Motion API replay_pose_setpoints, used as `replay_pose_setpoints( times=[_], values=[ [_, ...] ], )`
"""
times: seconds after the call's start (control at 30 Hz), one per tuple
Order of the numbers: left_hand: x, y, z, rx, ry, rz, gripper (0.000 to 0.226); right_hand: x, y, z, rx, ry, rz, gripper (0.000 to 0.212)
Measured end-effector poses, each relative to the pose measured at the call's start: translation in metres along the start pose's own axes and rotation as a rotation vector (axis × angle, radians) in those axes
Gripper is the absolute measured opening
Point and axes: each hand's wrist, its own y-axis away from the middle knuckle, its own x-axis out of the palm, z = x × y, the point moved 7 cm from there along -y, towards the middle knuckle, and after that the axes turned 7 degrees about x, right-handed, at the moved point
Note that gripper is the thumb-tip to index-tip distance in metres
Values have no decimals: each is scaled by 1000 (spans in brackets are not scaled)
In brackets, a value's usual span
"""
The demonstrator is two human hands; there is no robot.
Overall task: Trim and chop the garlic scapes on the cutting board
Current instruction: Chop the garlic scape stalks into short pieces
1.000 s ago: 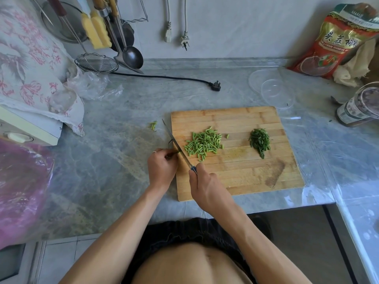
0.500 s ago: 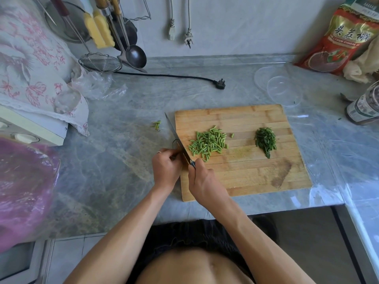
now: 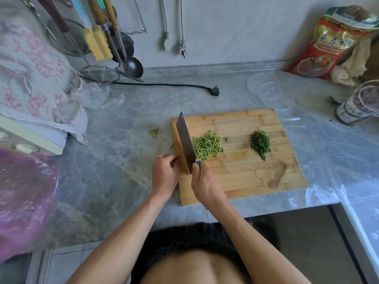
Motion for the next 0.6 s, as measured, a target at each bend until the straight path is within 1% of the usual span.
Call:
replay_pose_setpoints(
  times=[0.1, 0.27, 0.43, 0.6],
  values=[
    [2, -3, -2, 15, -45, 16, 14, -7, 4, -7, 30, -7, -14, 25],
    [4, -3, -2, 46, -56, 37, 13, -17, 10, -15, -2, 14, -21, 30],
    [-8, -7, 3, 14, -11, -9, 10, -19, 12, -21, -34, -17, -30, 31],
    [-22, -7, 12, -74, 58, -13, 16, -20, 10, -20, -76, -18, -29, 32]
  ],
)
